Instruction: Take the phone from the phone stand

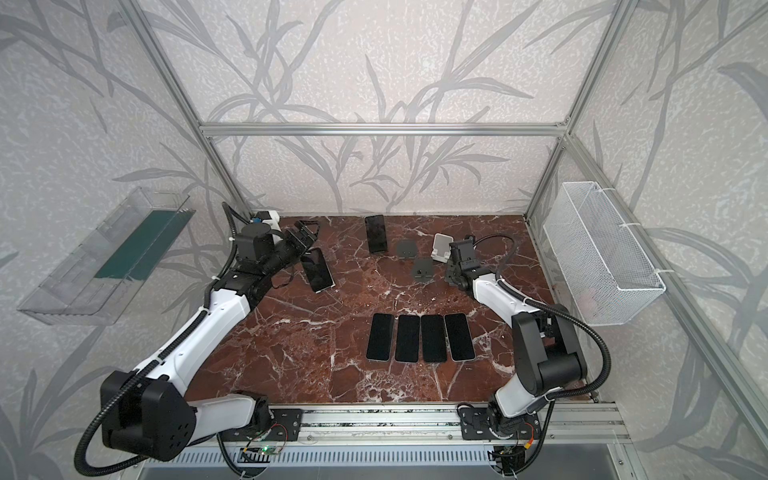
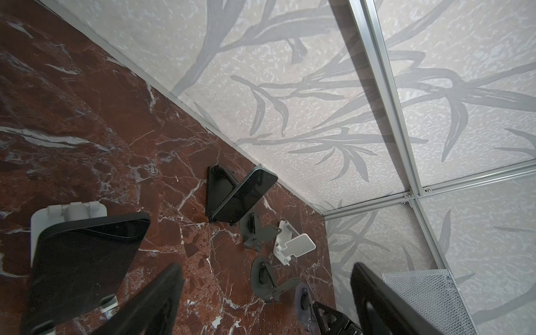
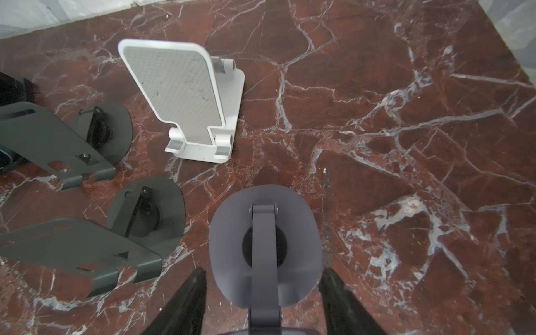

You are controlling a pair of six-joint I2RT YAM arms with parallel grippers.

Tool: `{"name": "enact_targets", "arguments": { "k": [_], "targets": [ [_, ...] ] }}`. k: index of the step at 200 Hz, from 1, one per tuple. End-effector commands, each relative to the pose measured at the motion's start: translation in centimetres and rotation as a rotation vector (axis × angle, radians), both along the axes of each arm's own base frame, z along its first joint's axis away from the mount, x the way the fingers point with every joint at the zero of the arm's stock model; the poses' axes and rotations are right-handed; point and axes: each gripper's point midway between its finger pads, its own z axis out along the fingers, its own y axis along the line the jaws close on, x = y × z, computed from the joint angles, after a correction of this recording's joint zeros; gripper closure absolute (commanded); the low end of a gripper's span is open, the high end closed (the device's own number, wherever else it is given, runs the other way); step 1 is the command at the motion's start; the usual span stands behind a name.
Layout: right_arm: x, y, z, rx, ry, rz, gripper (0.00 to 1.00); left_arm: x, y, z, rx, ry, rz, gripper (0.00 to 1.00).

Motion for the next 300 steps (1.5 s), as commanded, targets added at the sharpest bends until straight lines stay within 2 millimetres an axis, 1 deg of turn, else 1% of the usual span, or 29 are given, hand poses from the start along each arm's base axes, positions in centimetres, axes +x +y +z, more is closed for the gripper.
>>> {"name": "enact_targets", "arguments": {
  "k": [1, 17, 23, 25, 29, 51, 59, 79, 103, 107, 108, 110, 121, 137, 150, 164, 168, 176, 200, 217, 233, 262, 266, 284, 300],
  "targets": [
    [1.7, 0.5, 0.2, 0.012, -0.045, 0.002, 0.50, 0.0, -0.3, 0.0, 0.015, -0.005, -0.014, 0.09],
    [2.3, 1.0, -0.5, 0.029, -0.033, 0.011, 0.50, 0.0, -0.5, 0.1, 0.010, -0.005, -0.022, 0.09],
    [2.5, 1.1, -0.3, 0.035, -0.038, 0.011, 0.50, 0.0, -0.6, 0.0, 0.009, -0.004, -0.025, 0.09],
    [2.5, 1.2, -1.2, 0.033, -0.019, 0.010, 0.50, 0.0, -0.6, 0.1, 0.009, -0.005, -0.025, 0.09],
    [2.6, 1.2, -1.6, 0.035, -0.008, 0.011, 0.50, 0.0, -0.6, 0.1, 0.010, -0.006, -0.027, 0.09],
    [2.7, 1.6, -2.5, 0.041, 0.029, 0.020, 0.47, 0.0, -0.6, 0.0, 0.012, -0.004, -0.025, 0.09],
    [2.6, 1.6, -2.7, 0.041, 0.039, 0.019, 0.44, 0.1, -0.6, 0.0, 0.013, -0.002, -0.026, 0.09],
    [2.1, 1.7, -2.7, 0.047, 0.064, 0.025, 0.32, 0.1, -0.4, -0.4, 0.022, 0.008, -0.016, 0.09],
    [1.8, 1.6, -0.9, 0.041, 0.044, 0.034, 0.18, 0.1, -0.2, -0.4, 0.035, 0.015, -0.004, 0.09],
    [1.6, 1.6, -1.0, 0.042, 0.050, 0.040, 0.15, 0.1, -0.1, -0.5, 0.041, 0.018, -0.002, 0.09],
    [1.7, 1.6, -0.4, 0.045, 0.036, 0.041, 0.15, 0.1, -0.1, -0.6, 0.043, 0.020, -0.001, 0.09],
    [1.6, 1.6, 0.2, 0.047, 0.026, 0.042, 0.14, 0.1, 0.0, -0.6, 0.047, 0.022, 0.001, 0.09],
    [1.3, 1.7, 1.8, 0.054, 0.004, 0.052, 0.10, -0.1, 0.4, -0.7, 0.080, 0.029, 0.021, 0.08],
    [0.6, 1.8, 4.5, 0.066, -0.036, 0.077, 0.08, -0.4, 1.3, -1.0, 0.145, 0.053, 0.064, 0.07],
    [-0.4, 2.3, 6.4, 0.099, -0.073, 0.100, 0.08, -0.9, 2.1, -1.4, 0.240, 0.082, 0.118, 0.06],
    [-1.8, 3.7, 8.2, 0.145, -0.112, 0.155, 0.08, -1.4, 2.7, -1.5, 0.371, 0.100, 0.168, 0.05],
    [-2.2, 4.1, 8.5, 0.152, -0.121, 0.169, 0.07, -1.6, 3.0, -1.5, 0.416, 0.107, 0.188, 0.04],
    [-3.1, 5.0, 9.0, 0.161, -0.136, 0.205, 0.08, -1.9, 2.9, -1.5, 0.498, 0.113, 0.200, 0.03],
    [-5.6, 7.5, 9.2, 0.170, -0.163, 0.301, 0.07, -2.4, 3.0, -1.4, 0.741, 0.133, 0.273, 0.01],
    [-6.9, 8.8, 9.0, 0.222, -0.173, 0.335, 0.07, -2.6, 3.3, -1.7, 0.842, 0.157, 0.333, 0.01],
    [-8.0, 9.7, 9.3, 0.270, -0.196, 0.359, 0.07, -2.8, 3.6, -2.4, 0.865, 0.173, 0.376, 0.01],
    [-10.2, 11.1, 10.4, 0.335, -0.210, 0.426, 0.07, -2.7, 2.8, -4.1, 0.859, 0.207, 0.327, 0.01],
    [-10.5, 11.2, 10.3, 0.343, -0.207, 0.435, 0.07, -2.6, 2.7, -4.3, 0.864, 0.214, 0.317, 0.01],
    [-11.0, 11.9, 10.0, 0.402, -0.219, 0.462, 0.07, -2.3, 2.7, -5.3, 0.899, 0.263, 0.304, 0.01],
    [-10.9, 12.6, 9.8, 0.442, -0.229, 0.477, 0.07, -1.8, 2.3, -6.0, 0.929, 0.304, 0.277, 0.01]
  ]
}}
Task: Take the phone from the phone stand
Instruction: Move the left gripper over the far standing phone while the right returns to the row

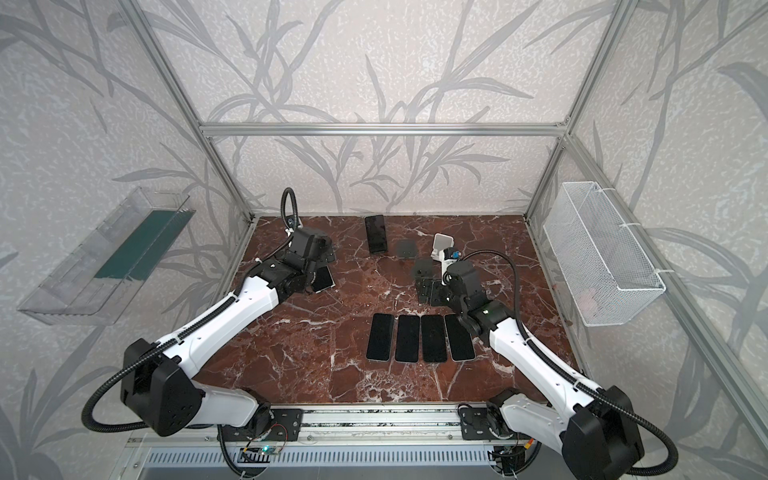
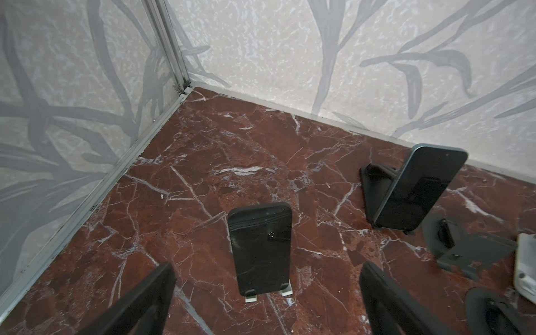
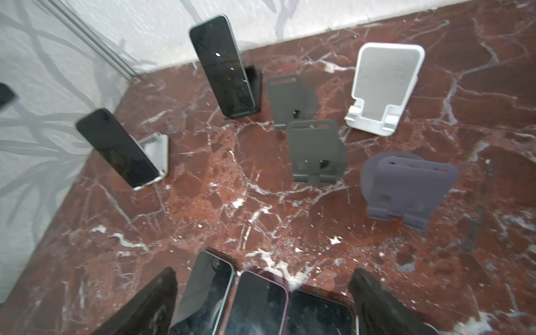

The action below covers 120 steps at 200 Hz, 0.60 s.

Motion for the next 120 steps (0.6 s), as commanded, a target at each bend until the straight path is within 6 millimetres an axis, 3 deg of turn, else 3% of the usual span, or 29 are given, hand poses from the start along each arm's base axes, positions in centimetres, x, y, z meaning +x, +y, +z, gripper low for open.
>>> {"name": "enact_targets", "arguments": {
  "k": [1, 28, 70, 95, 120],
  "targets": [
    [-0.3, 1.5, 0.0, 0.091, -0.006, 0.051, 0.07, 0.1, 0.5, -0.8, 0.076, 0.082, 0.027, 0.01],
    [-0.1, 0.8, -1.1, 0.030, 0.007, 0.035, 0.07, 1.1, 0.3, -1.5, 0.094, 0.117, 0.062, 0.01],
    [-0.4, -0.8, -0.6, 0.008, -0.062, -0.016, 0.06, 2.0, 0.3, -2.0, 0.060, 0.085, 0.132, 0.02],
    [-0.8, -1.5, 0.3, 0.113, -0.170, -0.067, 0.07, 3.0, 0.0, -2.8, 0.029, 0.110, 0.129, 0.02],
    [-1.1, -2.3, -0.1, 0.113, -0.190, -0.099, 0.07, 3.7, 0.9, -3.8, 0.007, 0.148, 0.157, 0.01]
  ]
}}
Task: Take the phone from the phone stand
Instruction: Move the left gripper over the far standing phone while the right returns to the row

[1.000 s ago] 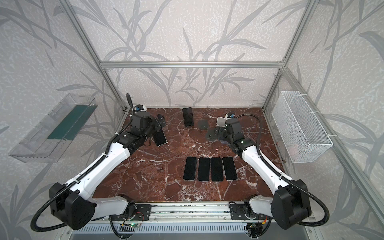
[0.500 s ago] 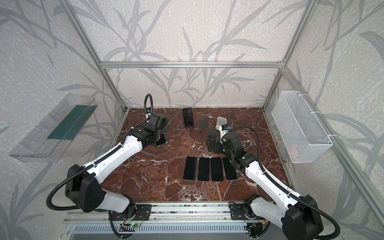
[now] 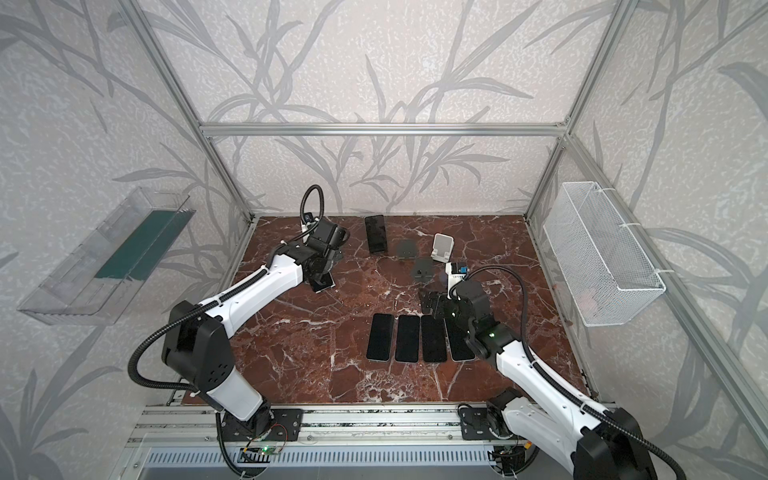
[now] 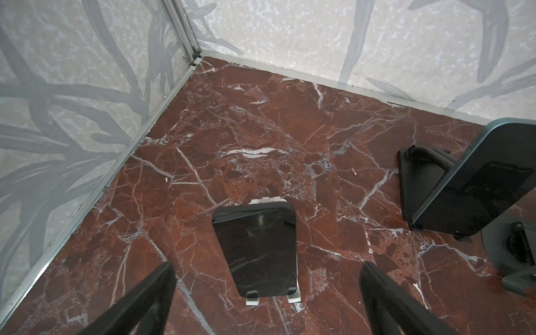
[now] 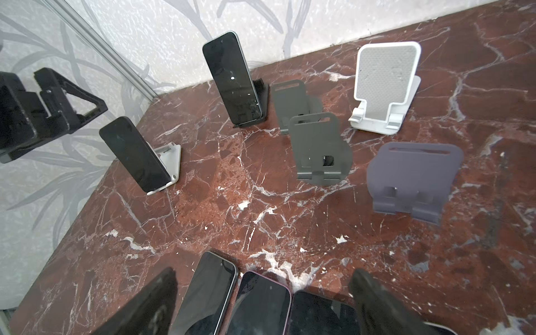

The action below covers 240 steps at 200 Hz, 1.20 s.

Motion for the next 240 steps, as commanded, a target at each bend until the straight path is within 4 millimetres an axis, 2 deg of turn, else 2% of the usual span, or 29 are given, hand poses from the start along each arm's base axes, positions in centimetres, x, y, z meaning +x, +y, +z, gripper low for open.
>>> {"name": "enact_targets", "arguments": {
  "k": [1, 14, 56, 97, 155, 183, 240],
  "targets": [
    [0.9, -0.6, 2.1, 0.052, -0.099, -0.058, 0.07, 0.4, 1.3, -0.3, -0.023, 0.023, 0.066, 0.01],
    [1.0, -0.5, 1.7, 0.058, -0.093, -0.061, 0.07, 0.4, 1.9, -0.8, -0.027, 0.038, 0.087, 0.01],
    [1.0, 0.4, -0.2, 0.071, -0.053, -0.043, 0.07, 0.6, 1.9, -2.0, -0.005, 0.071, 0.075, 0.01],
    [0.7, 1.2, -0.7, 0.015, -0.084, -0.040, 0.07, 1.2, 1.4, -3.9, -0.004, 0.099, 0.046, 0.01],
    [0.9, 1.4, -1.3, -0.002, -0.072, -0.042, 0.07, 1.3, 1.6, -5.4, 0.016, 0.123, 0.050, 0.01],
    [1.0, 1.5, -2.0, -0.012, -0.056, -0.040, 0.07, 0.5, 2.1, -6.0, 0.011, 0.131, 0.096, 0.01],
    [0.8, 2.9, -2.4, -0.025, -0.041, 0.002, 0.07, 0.4, 2.3, -6.9, 0.010, 0.098, 0.082, 0.01]
  ]
}}
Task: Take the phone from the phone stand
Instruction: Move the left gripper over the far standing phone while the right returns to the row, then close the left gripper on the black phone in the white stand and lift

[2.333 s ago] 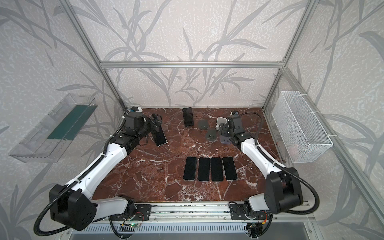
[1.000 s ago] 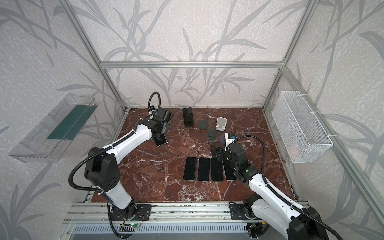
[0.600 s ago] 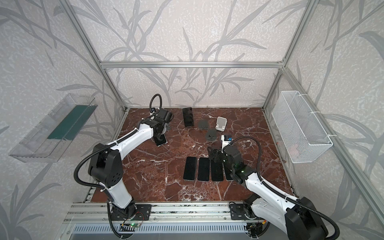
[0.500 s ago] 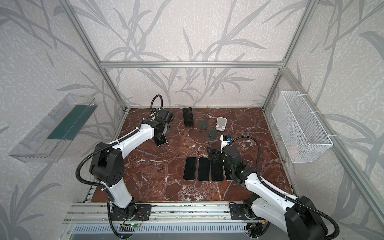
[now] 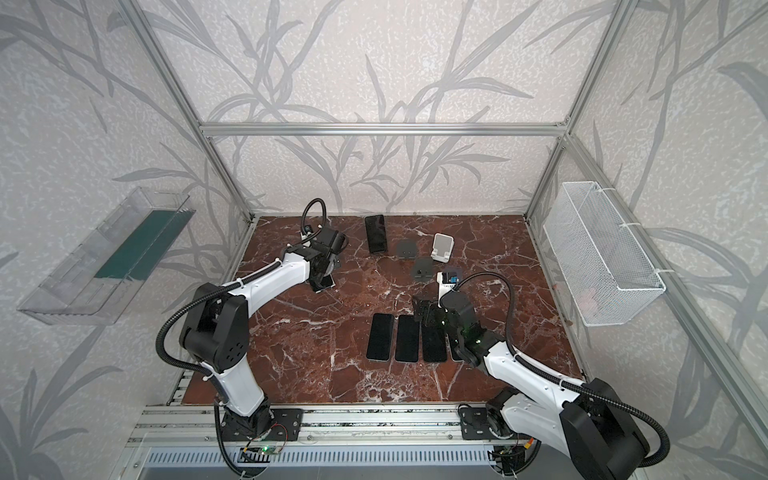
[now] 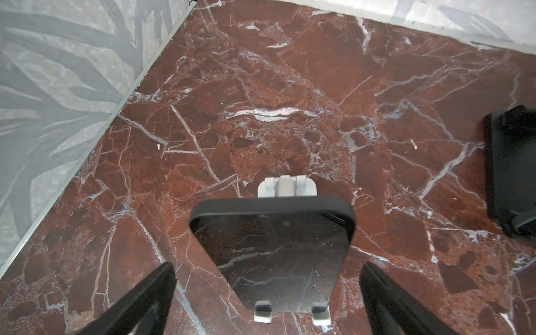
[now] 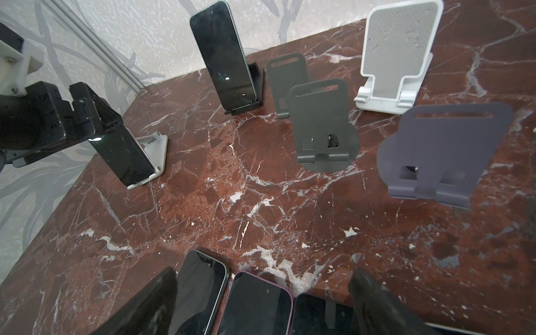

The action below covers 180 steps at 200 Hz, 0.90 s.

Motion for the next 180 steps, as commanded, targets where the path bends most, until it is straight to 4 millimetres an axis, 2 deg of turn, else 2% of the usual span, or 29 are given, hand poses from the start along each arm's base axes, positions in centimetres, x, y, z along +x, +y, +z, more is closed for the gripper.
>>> {"name": "enact_targets", "arguments": {
  "k": [1, 53, 109, 180],
  "targets": [
    [0.6, 0.6, 1.4, 0.012, -0.044, 0.007, 0.07, 0.4, 0.4, 0.7, 0.006, -0.047, 0.024, 0.01],
    [0.4, 0.7, 1.4, 0.014, -0.040, 0.014, 0.07, 1.3, -0.1, -0.8, 0.002, -0.028, -0.004, 0.01],
    [0.4, 0.9, 1.3, 0.013, -0.031, 0.021, 0.07, 1.8, 0.6, -1.5, -0.007, -0.027, 0.006, 0.01],
    [0.6, 1.1, 0.9, 0.010, -0.020, 0.029, 0.06, 2.2, 1.4, -2.1, 0.010, -0.033, 0.004, 0.07]
  ]
}}
